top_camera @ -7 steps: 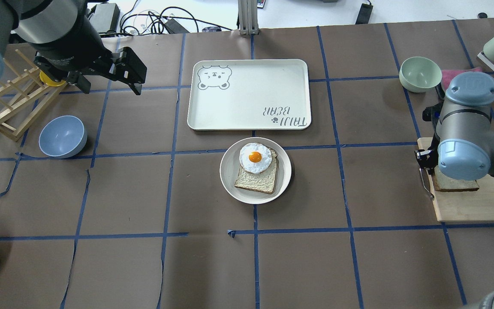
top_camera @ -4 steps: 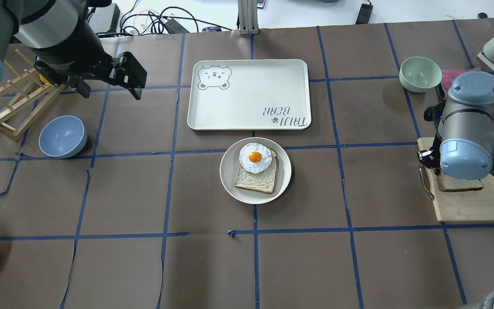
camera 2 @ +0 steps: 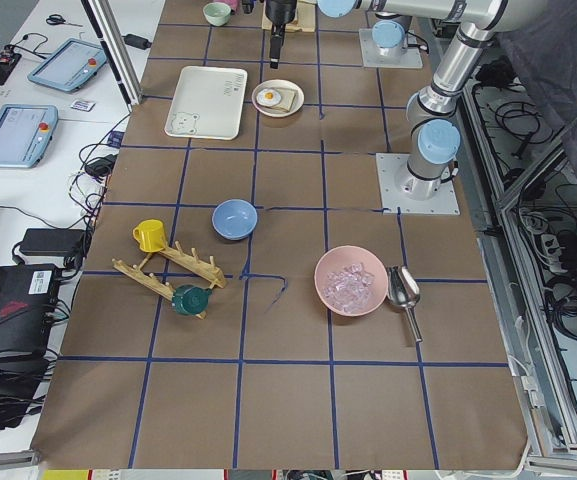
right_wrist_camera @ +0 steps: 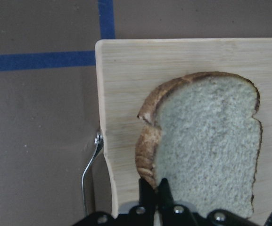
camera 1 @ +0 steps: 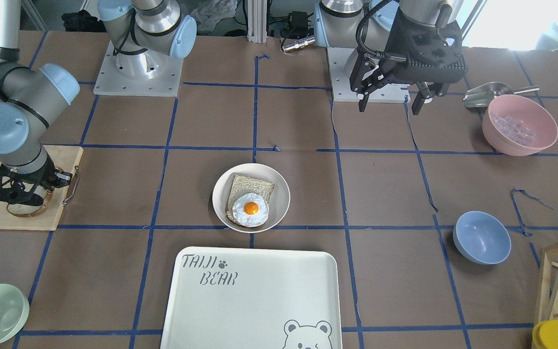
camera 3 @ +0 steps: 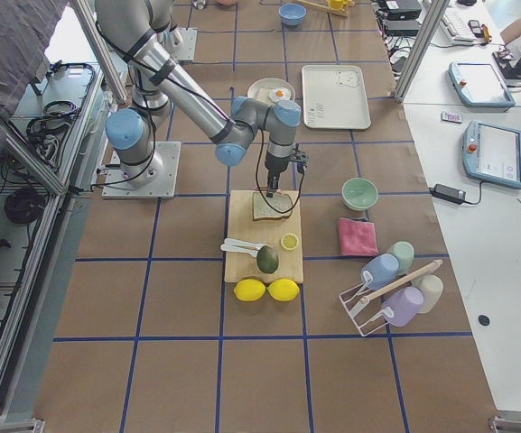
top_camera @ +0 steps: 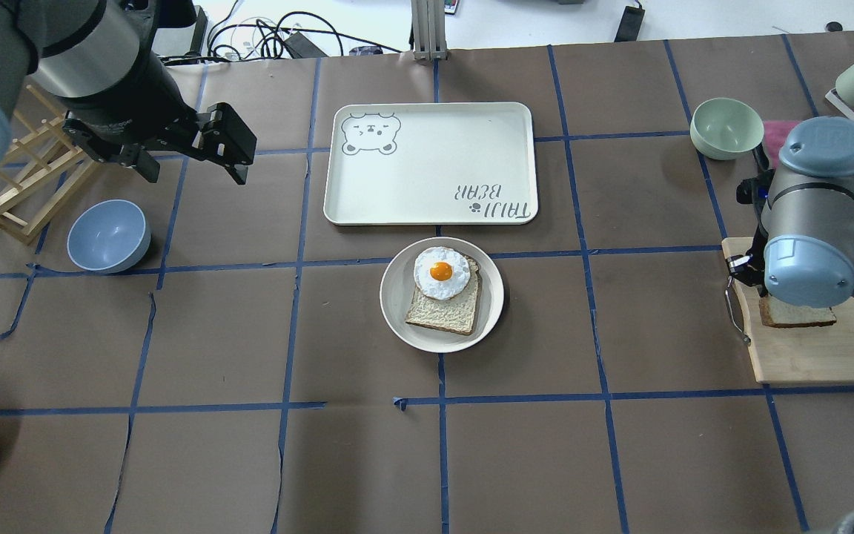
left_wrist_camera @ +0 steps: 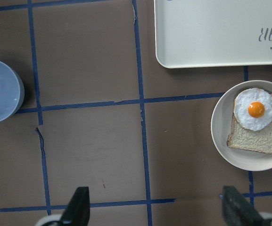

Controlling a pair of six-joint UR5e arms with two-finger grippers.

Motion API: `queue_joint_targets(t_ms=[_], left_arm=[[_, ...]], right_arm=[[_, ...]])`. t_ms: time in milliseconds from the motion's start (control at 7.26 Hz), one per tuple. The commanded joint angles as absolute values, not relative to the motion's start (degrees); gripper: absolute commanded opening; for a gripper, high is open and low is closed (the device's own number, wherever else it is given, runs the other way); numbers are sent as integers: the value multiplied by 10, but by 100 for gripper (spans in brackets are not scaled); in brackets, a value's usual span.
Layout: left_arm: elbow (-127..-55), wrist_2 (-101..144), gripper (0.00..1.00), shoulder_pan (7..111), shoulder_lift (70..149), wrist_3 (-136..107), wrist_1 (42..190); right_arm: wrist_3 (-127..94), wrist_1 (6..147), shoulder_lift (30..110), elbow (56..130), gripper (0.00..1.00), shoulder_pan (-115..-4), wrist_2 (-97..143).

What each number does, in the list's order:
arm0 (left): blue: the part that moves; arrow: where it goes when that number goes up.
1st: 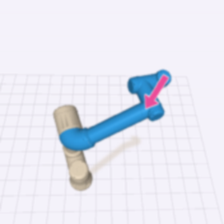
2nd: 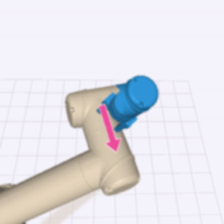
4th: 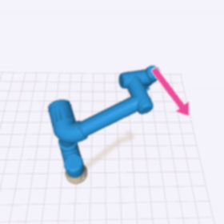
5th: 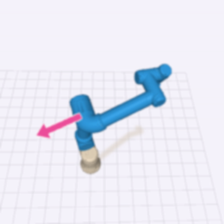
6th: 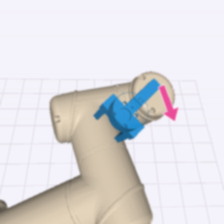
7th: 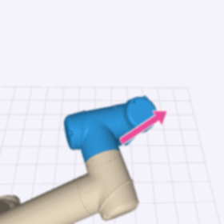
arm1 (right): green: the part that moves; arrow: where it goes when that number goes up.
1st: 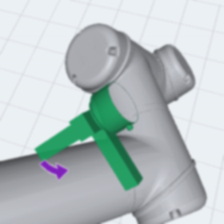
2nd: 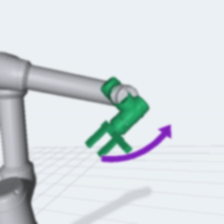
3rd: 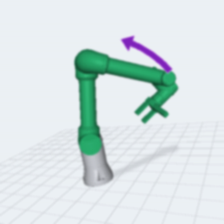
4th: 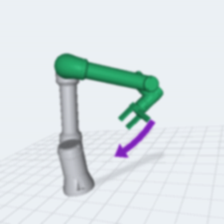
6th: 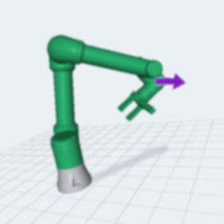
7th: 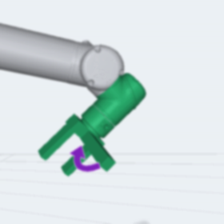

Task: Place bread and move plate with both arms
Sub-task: 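Lift the bread slice and carry it over the egg-topped toast plate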

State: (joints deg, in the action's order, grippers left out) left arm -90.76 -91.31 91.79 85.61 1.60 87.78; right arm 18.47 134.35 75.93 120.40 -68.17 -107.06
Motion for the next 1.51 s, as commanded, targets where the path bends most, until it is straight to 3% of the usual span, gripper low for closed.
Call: queue_joint_targets(t_ms=[0,275,551,826,1377], left_arm=[[-909,-916,100,918,856,14,876],[-909,-920,100,918,853,15,882],[-909,-919,100,918,852,14,882],[-909,-919,100,918,851,14,882],[-909,-918,100,917,851,14,879]], right_arm=[[171,1307,798,1195,0,-701,-1065],[89,1220,823,1145,0,-781,-1054],[-29,1078,825,1040,0,-881,-1056],[-151,1026,782,959,0,-983,-1048],[-441,1034,666,867,0,-1155,-1004]])
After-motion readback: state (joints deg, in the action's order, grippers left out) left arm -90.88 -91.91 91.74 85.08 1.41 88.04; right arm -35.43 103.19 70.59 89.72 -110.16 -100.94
